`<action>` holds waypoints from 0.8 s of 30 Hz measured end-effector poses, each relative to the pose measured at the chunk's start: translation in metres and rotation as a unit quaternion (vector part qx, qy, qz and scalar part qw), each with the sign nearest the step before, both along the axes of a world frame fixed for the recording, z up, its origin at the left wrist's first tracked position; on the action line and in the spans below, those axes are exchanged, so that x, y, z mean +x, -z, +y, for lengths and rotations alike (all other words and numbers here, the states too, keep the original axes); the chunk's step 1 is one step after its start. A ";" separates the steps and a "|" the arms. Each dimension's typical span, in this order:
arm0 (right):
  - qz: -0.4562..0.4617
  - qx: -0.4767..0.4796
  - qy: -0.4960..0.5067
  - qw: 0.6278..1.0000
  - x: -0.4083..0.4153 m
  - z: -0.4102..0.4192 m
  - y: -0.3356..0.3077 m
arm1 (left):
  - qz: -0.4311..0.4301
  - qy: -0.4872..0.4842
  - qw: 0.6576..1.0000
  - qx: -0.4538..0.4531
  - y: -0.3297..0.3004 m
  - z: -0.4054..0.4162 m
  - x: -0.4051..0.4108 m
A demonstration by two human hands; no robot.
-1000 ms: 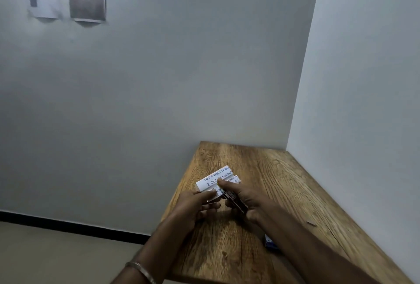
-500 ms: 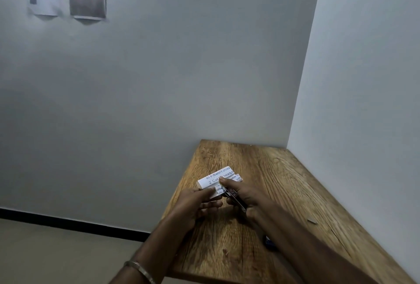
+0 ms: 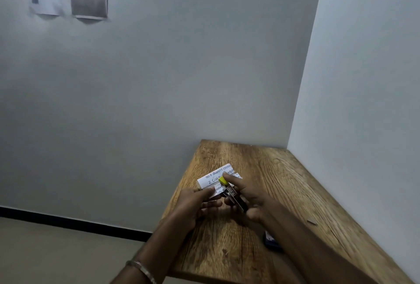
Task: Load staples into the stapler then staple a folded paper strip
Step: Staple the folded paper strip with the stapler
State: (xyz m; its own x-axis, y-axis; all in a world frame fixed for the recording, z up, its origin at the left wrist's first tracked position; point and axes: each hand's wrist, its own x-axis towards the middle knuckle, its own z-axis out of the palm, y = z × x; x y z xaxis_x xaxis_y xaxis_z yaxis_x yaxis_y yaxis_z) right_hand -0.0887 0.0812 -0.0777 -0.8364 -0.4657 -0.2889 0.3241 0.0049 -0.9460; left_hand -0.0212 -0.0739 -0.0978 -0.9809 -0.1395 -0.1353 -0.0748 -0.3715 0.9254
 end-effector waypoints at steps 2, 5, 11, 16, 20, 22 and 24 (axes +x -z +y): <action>0.005 -0.004 -0.013 1.000 0.000 0.002 -0.001 | -0.001 -0.001 1.000 -0.007 -0.001 0.000 0.000; 0.007 -0.003 -0.015 1.000 0.000 0.003 -0.002 | -0.001 0.002 1.000 -0.012 -0.001 0.001 0.001; 0.006 -0.017 -0.016 1.000 0.002 0.017 -0.005 | -0.001 -0.002 1.000 0.007 -0.001 -0.001 0.001; 0.023 0.011 0.004 1.000 0.001 0.051 -0.010 | -0.001 -0.005 1.000 0.005 0.001 -0.002 -0.002; 0.093 0.075 0.065 0.991 -0.005 0.088 -0.016 | -0.008 -0.002 1.000 -0.004 0.002 -0.002 -0.003; 0.140 0.107 0.092 0.980 -0.004 0.105 -0.017 | -0.012 0.001 1.000 -0.006 0.002 -0.003 -0.004; 0.177 0.127 0.114 0.969 -0.001 0.120 -0.015 | -0.016 0.003 1.000 -0.007 0.002 -0.003 -0.005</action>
